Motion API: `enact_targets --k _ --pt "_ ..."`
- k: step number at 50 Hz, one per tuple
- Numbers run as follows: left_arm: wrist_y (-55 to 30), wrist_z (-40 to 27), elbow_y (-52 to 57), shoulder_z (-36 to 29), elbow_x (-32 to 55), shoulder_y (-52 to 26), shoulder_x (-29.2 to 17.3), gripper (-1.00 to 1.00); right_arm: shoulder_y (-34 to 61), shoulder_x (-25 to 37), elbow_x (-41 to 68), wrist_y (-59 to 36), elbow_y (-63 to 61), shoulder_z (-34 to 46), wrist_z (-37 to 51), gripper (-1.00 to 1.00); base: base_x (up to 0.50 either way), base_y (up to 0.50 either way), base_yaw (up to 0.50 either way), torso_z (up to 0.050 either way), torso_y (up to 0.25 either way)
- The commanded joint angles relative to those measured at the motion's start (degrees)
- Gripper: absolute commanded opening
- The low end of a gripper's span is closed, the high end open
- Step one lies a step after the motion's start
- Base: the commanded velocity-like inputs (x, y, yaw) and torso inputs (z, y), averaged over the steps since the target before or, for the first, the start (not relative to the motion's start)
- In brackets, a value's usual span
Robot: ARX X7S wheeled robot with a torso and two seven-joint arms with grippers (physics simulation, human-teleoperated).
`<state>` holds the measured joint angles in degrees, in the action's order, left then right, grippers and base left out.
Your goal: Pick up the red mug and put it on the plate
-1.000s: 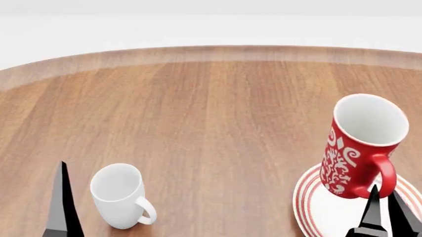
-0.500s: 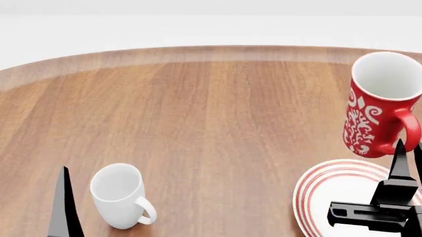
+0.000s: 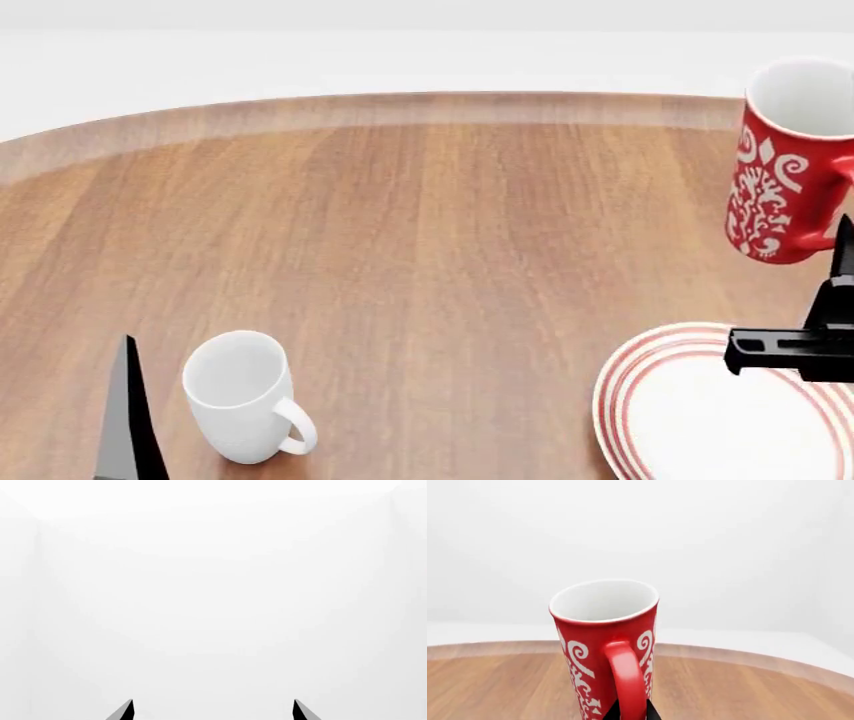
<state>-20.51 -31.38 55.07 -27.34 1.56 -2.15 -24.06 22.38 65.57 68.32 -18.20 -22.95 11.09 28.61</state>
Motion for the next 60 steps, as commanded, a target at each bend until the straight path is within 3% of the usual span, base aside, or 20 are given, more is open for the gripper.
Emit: enact_targets --k 1,22,41,60 --pt "-0.7 -0.2 0.3 -0.6 -0.4 -0.4 0.2 1.00 7.8 -1.6 -0.6 -3.8 7.8 2.2 -6.8 -1.00 0.00 0.00 0.00 0.000 0.000" --pt "-2.3 -0.6 2.1 -1.2 -1.0 -0.6 0.1 1.00 20.4 -5.8 -3.7 -9.1 20.7 7.1 -18.0 -1.00 0.00 0.00 0.00 0.000 0.000" --pt "-2.7 -0.9 2.6 -1.7 -1.4 -0.6 -0.1 1.00 20.4 -8.2 -9.3 -5.4 29.4 11.0 -29.5 -1.00 0.00 0.00 0.00 0.000 0.001" --pt "-3.6 -1.1 3.5 -2.5 -2.0 -0.9 -0.1 1.00 19.9 -11.4 -10.1 -2.6 35.6 10.7 -30.8 -1.00 0.00 0.00 0.00 0.000 0.000"
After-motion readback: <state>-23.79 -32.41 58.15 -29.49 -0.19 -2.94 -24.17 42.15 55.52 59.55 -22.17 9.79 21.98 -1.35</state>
